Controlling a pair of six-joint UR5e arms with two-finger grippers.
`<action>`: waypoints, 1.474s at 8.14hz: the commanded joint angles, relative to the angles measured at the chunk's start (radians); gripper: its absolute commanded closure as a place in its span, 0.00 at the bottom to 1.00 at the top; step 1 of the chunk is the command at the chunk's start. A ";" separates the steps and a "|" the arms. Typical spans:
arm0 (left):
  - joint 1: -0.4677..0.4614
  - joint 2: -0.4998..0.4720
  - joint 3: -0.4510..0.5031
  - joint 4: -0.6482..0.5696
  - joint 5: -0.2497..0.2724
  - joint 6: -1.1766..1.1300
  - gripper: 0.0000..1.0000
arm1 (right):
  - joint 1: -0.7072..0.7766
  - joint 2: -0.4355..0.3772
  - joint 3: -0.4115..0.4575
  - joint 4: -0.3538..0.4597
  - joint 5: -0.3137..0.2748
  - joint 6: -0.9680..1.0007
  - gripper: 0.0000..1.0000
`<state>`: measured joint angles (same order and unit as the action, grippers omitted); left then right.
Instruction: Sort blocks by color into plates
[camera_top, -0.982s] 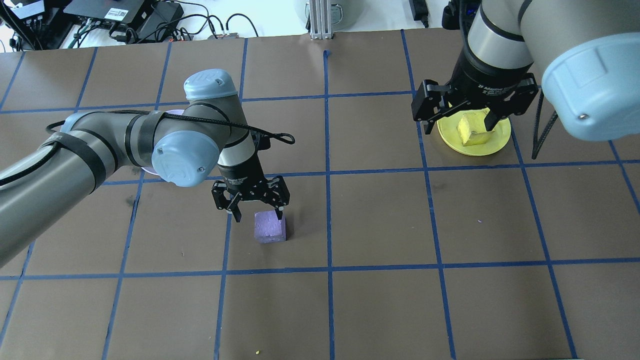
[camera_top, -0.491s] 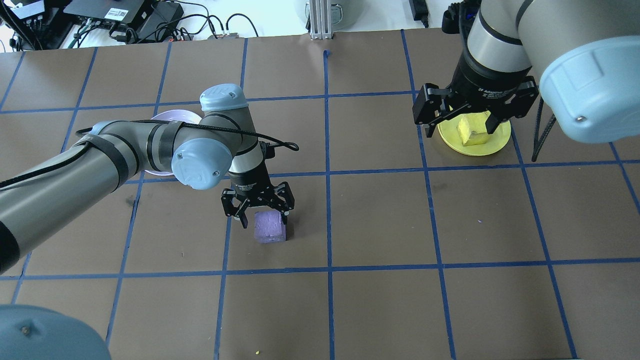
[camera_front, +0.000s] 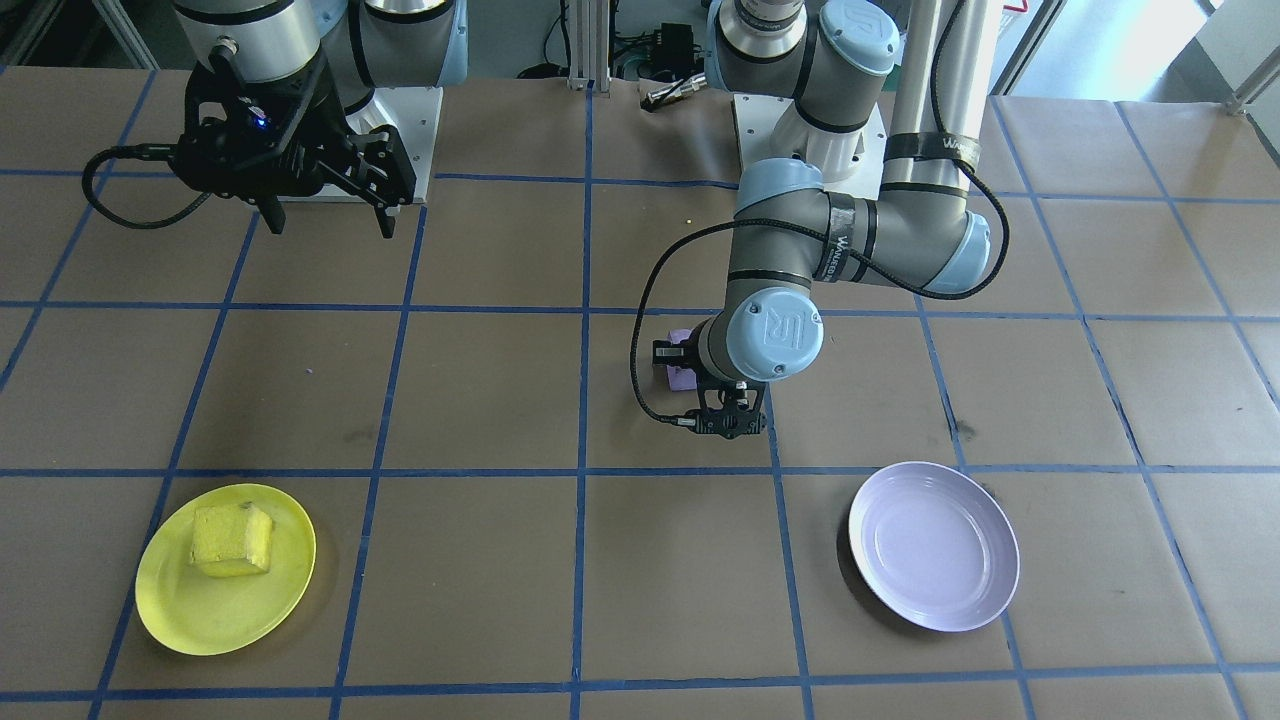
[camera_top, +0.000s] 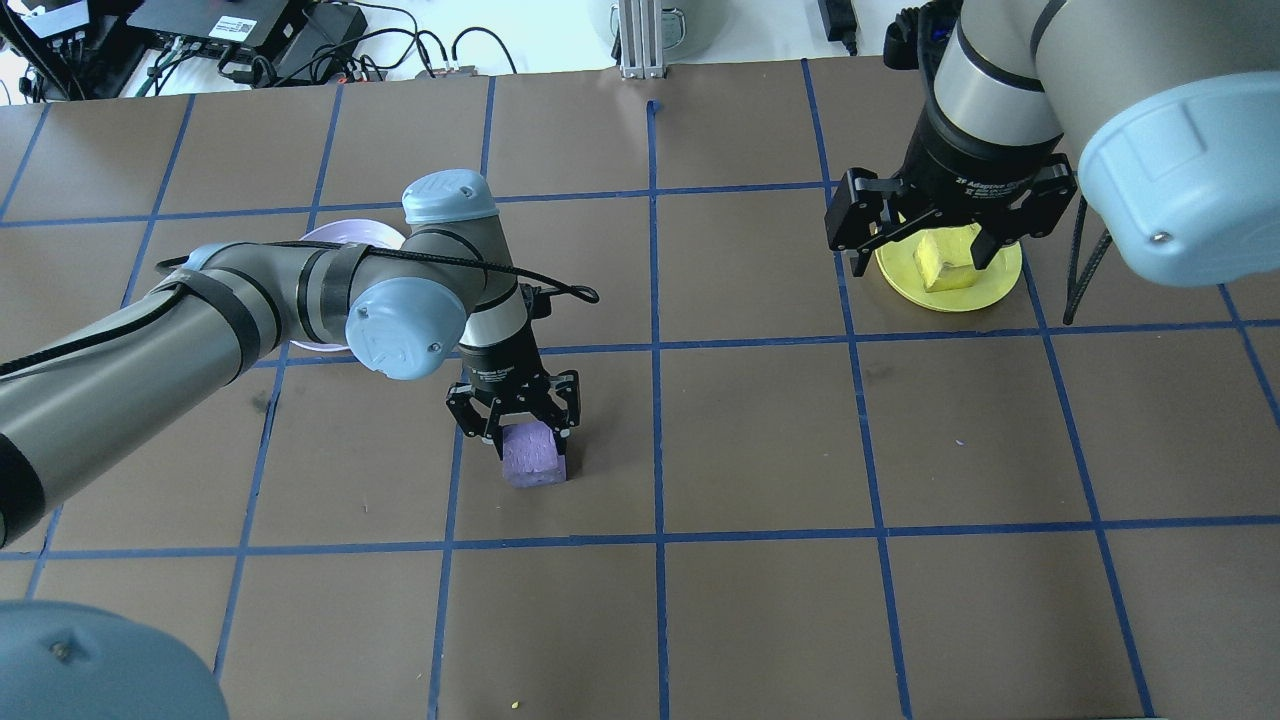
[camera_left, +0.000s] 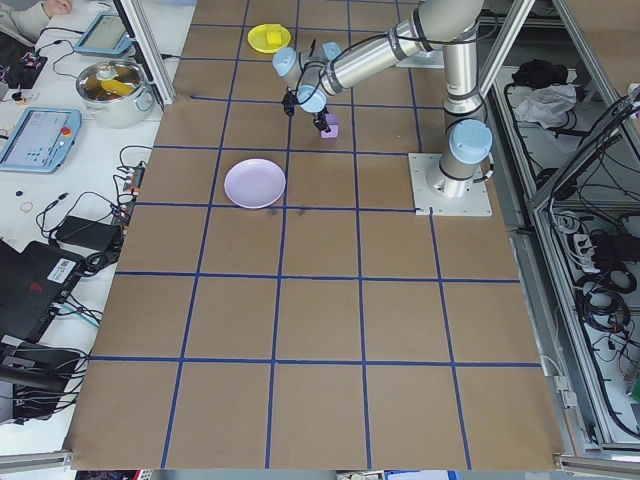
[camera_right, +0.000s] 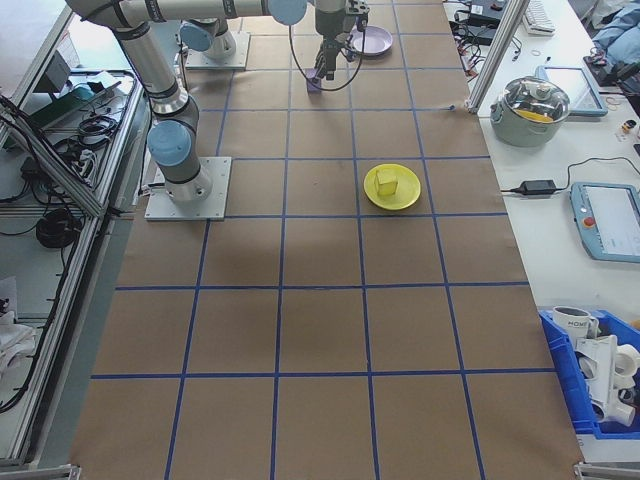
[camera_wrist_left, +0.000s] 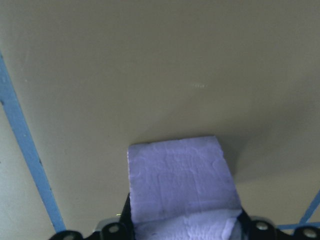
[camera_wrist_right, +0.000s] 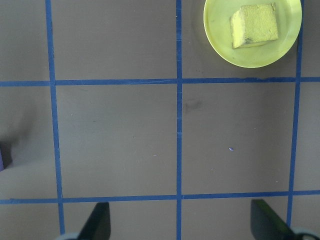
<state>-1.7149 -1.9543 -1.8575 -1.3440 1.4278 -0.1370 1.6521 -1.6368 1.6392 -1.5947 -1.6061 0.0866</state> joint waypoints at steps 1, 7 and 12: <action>0.000 0.011 0.008 -0.007 0.008 -0.001 1.00 | 0.000 0.000 0.002 -0.001 0.000 -0.001 0.00; 0.232 -0.041 0.406 -0.093 0.121 0.364 1.00 | 0.000 0.000 0.002 -0.001 0.002 -0.001 0.00; 0.359 -0.212 0.506 0.008 0.149 0.477 1.00 | 0.000 0.002 0.002 0.001 0.002 -0.001 0.00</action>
<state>-1.3768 -2.1198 -1.3749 -1.3519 1.5490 0.3227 1.6521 -1.6354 1.6413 -1.5953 -1.6045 0.0859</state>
